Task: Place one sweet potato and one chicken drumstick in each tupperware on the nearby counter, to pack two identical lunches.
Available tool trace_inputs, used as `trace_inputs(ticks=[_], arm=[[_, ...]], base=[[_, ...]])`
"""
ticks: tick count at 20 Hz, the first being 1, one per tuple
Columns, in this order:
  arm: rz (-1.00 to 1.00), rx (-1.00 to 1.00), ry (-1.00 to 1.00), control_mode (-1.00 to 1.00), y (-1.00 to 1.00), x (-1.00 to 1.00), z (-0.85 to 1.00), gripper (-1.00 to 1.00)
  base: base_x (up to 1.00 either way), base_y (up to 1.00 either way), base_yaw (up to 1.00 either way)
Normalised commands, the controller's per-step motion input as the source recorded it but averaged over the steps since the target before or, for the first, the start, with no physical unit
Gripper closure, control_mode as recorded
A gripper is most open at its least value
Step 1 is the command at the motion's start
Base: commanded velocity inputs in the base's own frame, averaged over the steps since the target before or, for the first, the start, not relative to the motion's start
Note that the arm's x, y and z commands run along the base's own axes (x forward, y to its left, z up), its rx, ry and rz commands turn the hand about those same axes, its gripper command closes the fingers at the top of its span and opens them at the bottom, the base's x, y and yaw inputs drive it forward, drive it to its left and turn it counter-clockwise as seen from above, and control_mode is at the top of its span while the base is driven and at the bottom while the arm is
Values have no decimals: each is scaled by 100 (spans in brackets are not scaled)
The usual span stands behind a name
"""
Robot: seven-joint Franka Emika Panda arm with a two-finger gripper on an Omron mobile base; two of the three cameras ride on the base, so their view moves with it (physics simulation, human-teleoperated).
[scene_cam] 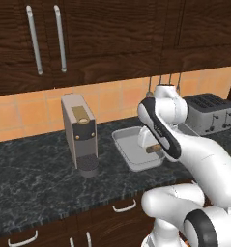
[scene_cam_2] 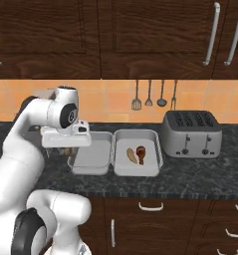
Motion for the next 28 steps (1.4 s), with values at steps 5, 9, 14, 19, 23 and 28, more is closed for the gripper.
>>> trace_inputs(ticks=[5,9,14,19,23,28], arm=[[4,0,-1,-100,15,100,-58,100],[5,0,-7,-100,31,100,-79,100],[1,0,-12,-100,8,65,-24,100],[2,0,2,-100,-12,44,-6,100],[1,0,-3,-100,0,36,-66,100],[1,0,-6,-100,0,13,-78,100]], base=[[0,0,0],[0,0,0],[0,0,0],[0,0,0],[0,0,0],[0,0,0]])
